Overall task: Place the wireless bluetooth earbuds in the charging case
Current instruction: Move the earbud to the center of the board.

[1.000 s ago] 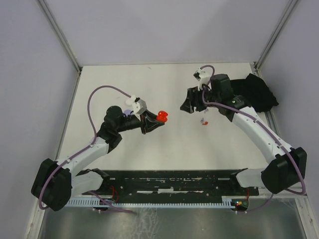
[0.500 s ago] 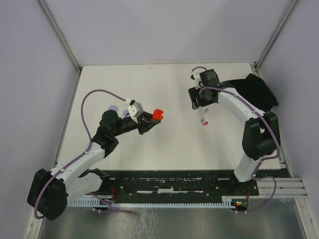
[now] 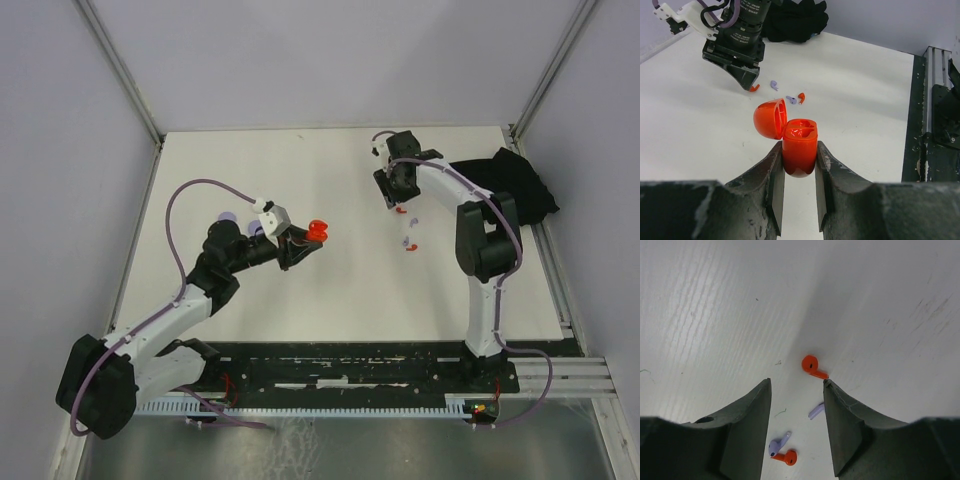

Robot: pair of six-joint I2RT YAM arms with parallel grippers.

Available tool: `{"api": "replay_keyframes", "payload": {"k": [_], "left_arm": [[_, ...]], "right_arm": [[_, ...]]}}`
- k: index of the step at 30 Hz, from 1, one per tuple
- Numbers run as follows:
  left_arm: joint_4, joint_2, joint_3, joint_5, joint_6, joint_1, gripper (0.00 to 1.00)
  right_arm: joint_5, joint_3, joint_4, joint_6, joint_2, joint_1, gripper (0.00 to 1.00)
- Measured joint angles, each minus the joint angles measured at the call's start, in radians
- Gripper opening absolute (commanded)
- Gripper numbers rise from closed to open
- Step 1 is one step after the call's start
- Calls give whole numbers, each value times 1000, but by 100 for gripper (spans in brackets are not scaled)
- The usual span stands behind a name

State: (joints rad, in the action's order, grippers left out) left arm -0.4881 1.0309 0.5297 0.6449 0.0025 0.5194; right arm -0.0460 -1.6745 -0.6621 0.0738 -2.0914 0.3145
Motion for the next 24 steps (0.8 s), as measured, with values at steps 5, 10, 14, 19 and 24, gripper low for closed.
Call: {"api": "replay_keyframes", "payload": {"k": [5,10,14,19,24], "left_arm": [[9,12,0,0,7,0,3],[15,25,0,0,7,0,3],[17,27,0,0,8,0,3],[17,28,0,0,8,0,3],[17,28,0,0,8,0,3]], "right_arm": [[0,-48,-9,9,-58,-13,51],[2,-64,-27,19,-97,-23,48],[12,-86,-42,22,-137,-28,40],[29,-98,-57,25,-145,-29,26],[54,-100,-63,10,-145,-29,20]]}}
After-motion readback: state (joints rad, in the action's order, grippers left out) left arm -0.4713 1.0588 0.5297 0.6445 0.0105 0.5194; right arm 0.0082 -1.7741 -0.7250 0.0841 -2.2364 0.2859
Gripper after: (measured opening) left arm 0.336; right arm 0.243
